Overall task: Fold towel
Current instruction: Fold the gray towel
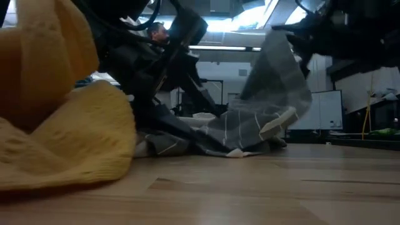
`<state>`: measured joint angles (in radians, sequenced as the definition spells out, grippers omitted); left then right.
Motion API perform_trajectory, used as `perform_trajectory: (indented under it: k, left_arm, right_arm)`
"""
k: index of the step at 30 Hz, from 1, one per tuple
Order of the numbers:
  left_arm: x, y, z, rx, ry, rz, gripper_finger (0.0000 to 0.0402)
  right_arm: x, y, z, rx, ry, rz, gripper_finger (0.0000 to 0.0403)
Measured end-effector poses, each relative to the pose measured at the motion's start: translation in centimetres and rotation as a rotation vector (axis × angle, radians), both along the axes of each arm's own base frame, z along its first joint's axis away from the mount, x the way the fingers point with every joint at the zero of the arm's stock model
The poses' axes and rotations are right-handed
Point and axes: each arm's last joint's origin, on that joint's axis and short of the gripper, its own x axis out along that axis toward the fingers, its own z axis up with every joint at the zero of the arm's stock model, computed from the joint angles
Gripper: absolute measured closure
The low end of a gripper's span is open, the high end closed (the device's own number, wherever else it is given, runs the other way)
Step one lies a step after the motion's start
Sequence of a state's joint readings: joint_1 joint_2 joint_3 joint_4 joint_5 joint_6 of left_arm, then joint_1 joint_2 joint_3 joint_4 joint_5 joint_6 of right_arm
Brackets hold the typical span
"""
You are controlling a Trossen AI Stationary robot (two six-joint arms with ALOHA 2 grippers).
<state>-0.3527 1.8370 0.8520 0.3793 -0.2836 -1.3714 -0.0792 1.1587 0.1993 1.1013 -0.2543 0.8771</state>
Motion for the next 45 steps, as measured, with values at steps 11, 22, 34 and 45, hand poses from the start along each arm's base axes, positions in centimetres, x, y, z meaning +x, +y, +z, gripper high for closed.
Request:
perform_trajectory:
  k: [11,22,34,45]
  left_arm:
    - [0.1,-1.3,0.9,0.133,-0.11,-0.137,0.0229]
    - [0.7,-1.7,3.4,0.553,-0.334,-0.055,0.0229]
    - [1.2,-0.6,4.3,0.864,-0.228,0.113,0.0229]
    - [0.3,-1.5,2.9,0.796,-0.137,0.08,0.0229]
  right_arm:
    - [2.8,-0.6,6.2,-0.231,-0.209,-0.063,0.0396]
    - [4.4,-2.7,9.3,-0.32,-0.146,-0.153,0.0396]
    - [4.9,-3.7,12.6,-0.401,-0.205,-0.246,0.0396]
    - [5.2,-3.9,14.1,-0.457,-0.201,-0.331,0.0396]
